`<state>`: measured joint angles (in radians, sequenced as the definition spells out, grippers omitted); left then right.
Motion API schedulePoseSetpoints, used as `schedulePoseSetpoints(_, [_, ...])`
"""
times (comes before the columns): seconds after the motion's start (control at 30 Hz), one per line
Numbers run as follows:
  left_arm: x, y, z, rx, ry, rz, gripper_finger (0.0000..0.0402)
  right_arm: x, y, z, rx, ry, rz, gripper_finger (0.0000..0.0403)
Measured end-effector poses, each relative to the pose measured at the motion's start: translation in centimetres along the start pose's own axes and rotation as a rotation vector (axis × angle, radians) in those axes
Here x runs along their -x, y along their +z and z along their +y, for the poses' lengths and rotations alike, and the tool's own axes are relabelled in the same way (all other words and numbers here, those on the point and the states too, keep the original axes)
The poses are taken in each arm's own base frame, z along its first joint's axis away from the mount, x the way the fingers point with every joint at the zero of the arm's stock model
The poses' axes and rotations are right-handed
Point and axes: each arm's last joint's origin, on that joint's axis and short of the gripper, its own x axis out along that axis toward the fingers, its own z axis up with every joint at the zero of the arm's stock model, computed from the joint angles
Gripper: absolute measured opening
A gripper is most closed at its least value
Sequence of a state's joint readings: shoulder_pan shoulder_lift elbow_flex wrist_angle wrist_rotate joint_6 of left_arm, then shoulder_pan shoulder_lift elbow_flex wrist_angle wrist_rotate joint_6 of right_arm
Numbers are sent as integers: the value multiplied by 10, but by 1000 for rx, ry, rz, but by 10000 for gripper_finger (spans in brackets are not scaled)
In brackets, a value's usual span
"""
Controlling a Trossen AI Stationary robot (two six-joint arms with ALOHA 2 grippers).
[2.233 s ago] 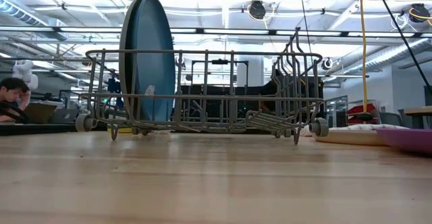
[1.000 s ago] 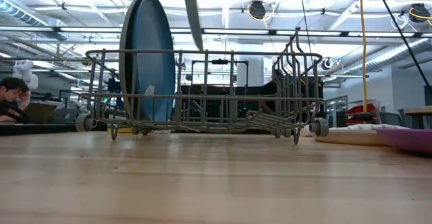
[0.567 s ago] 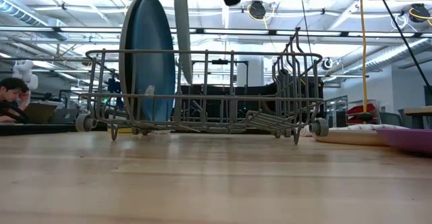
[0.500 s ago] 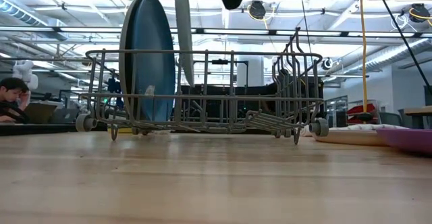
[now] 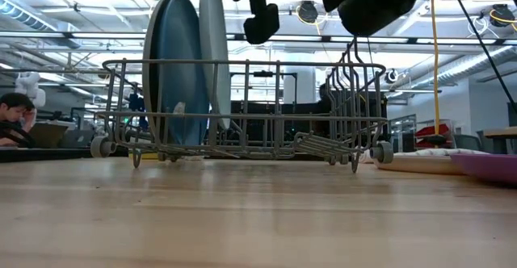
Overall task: Sort dishes
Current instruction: Put the light blue plate into the green dish rack
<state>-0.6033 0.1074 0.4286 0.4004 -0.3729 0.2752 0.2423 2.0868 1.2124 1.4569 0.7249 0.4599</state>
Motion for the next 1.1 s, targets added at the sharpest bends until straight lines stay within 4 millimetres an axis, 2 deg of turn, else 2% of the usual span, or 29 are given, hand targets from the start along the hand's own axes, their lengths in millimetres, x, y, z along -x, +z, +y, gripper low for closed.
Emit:
schedulePoseSetpoints(0.4, [0, 0, 0, -2, 4, 1, 45, -8, 4, 12, -15, 84, -13, 0])
schedulePoseSetpoints(0.9, [0, 0, 0, -2, 4, 0, 45, -7, -6, 4, 53, -54, 40, 0])
schedulePoseSetpoints(1.1, [0, 0, 0, -2, 3, 0, 45, -6, -15, -3, 156, -138, 95, 0])
